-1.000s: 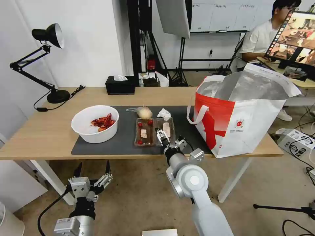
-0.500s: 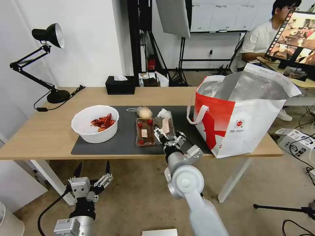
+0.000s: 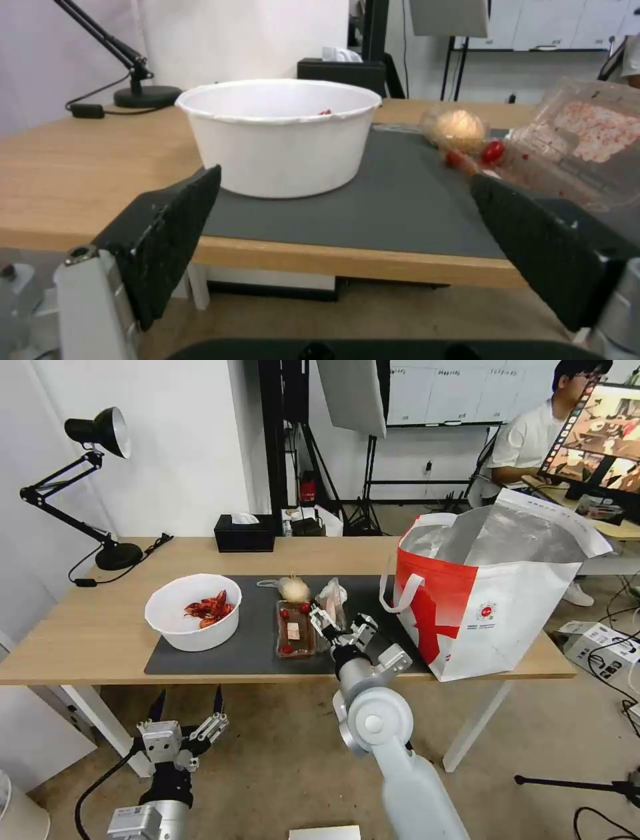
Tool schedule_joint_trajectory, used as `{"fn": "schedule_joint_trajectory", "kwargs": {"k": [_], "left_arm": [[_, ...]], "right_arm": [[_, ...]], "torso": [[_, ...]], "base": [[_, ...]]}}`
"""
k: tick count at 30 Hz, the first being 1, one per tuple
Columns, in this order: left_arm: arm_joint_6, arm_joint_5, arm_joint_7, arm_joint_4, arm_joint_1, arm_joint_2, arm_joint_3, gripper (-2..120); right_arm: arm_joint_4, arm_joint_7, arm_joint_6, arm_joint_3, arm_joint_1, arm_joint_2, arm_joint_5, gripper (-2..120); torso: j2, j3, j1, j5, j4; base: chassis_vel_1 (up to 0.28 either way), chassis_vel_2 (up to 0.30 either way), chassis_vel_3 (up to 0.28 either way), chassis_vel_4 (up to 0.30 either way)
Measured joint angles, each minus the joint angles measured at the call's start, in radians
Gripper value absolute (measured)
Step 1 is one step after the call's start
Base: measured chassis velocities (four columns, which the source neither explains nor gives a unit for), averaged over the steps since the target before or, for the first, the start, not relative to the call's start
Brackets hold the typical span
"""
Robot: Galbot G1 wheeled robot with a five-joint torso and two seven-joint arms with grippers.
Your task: Pick up the trash from the table and place it into the takeout bag.
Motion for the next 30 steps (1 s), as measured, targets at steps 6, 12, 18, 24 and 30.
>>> {"fn": "schedule_joint_trajectory", "kwargs": {"k": [6, 12, 18, 24, 30], "left_arm": [[0.0, -0.001, 0.0, 0.002, -0.004, 0.002, -0.001, 100], [0.001, -0.004, 0.0, 0.009, -0.01, 0.002, -0.002, 100], [0.001, -0.005, -0.001, 0.018, -0.014, 0.002, -0.004, 100], [0.003, -0.005, -0.001, 0.023, -0.019, 0.002, -0.001, 100], [0.007, -0.013, -0.001, 0.023, -0.026, 0.016, -0.002, 100]], "right_arm": [[-0.016, -0.008, -0.004, -0.011, 0.031, 0.0, 0.034, 100], [-0.056, -0.005, -0.029, -0.04, 0.089, 0.001, 0.077, 100], [-0.114, 0.098, -0.118, -0.08, 0.161, 0.002, 0.21, 100], [-0.147, 0.163, -0.147, -0.099, 0.194, 0.001, 0.302, 100], [-0.146, 0.164, -0.144, -0.094, 0.199, -0.001, 0.33, 100]], "torso": [[0.0, 0.0, 0.0, 0.0, 0.0], [0.0, 0.0, 0.0, 0.0, 0.0], [0.0, 0.0, 0.0, -0.0001, 0.0001], [0.0, 0.0, 0.0, -0.0001, 0.0001], [0.0, 0.0, 0.0, 0.0, 0.0]], "base": [[0.0, 0.0, 0.0, 0.0], [0.0, 0.0, 0.0, 0.0], [0.0, 0.0, 0.0, 0.0], [0.0, 0.0, 0.0, 0.0], [0.0, 0.0, 0.0, 0.0]]}}
